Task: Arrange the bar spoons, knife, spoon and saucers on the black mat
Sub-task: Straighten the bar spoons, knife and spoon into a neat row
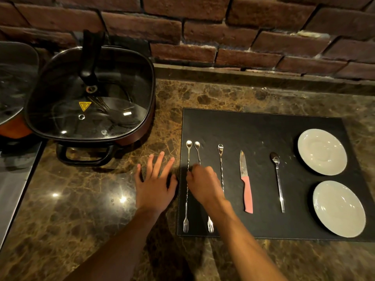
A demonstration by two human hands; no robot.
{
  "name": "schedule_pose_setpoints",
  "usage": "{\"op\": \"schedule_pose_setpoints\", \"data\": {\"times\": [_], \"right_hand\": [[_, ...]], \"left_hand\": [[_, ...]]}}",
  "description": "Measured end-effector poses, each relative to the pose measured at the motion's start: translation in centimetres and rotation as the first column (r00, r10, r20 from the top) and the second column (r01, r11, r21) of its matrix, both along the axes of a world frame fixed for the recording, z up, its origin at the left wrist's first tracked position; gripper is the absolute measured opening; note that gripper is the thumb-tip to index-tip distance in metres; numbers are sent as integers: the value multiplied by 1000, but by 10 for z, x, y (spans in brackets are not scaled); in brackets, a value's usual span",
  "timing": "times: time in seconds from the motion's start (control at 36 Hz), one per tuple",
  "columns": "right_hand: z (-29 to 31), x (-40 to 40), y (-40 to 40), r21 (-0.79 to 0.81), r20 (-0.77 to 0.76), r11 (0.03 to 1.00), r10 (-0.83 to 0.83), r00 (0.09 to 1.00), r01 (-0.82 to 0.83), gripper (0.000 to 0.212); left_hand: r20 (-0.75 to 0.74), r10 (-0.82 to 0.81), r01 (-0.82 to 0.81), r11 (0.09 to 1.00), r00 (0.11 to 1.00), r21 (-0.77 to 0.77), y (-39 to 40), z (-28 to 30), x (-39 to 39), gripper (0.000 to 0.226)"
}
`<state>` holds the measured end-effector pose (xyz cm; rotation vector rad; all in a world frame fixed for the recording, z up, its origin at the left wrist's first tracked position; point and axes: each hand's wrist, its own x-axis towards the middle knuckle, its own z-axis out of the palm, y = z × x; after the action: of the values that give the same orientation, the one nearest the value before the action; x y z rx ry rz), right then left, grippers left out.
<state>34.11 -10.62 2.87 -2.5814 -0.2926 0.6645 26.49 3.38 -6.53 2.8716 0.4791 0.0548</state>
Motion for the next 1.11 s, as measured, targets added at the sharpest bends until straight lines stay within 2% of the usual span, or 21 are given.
{"op": "schedule_pose_setpoints", "data": {"times": [0.06, 0.11, 0.33, 0.75, 0.97, 1.11], "right_hand": [[1, -3, -7, 3, 68, 998, -60, 996, 60, 10], [0, -8, -13, -15, 101, 994, -107, 989, 109, 15], [-3, -19, -23, -18, 46, 994, -109, 993, 110, 21], [-9, -28, -31, 129, 61, 949, -299, 952, 289, 13], [-11, -28, -31, 131, 89, 947, -307, 947, 295, 13], [-12, -28, -31, 86, 116, 965, -258, 959, 249, 17]], "left_hand": [[11, 2, -2, 1000, 1000, -2, 0, 1, 0, 54], [15, 1, -1, 1000, 1000, -4, -1, 0, 0, 54], [31, 2, -2, 1000, 1000, 7, 0, -2, 0, 55], [1, -16, 16, 1000, 1000, -2, 0, 4, 0, 56], [-24, -16, 16, 1000, 1000, -2, 0, 6, 0, 57], [-30, -14, 14, 1000, 999, -6, -1, 9, 0, 57]]}}
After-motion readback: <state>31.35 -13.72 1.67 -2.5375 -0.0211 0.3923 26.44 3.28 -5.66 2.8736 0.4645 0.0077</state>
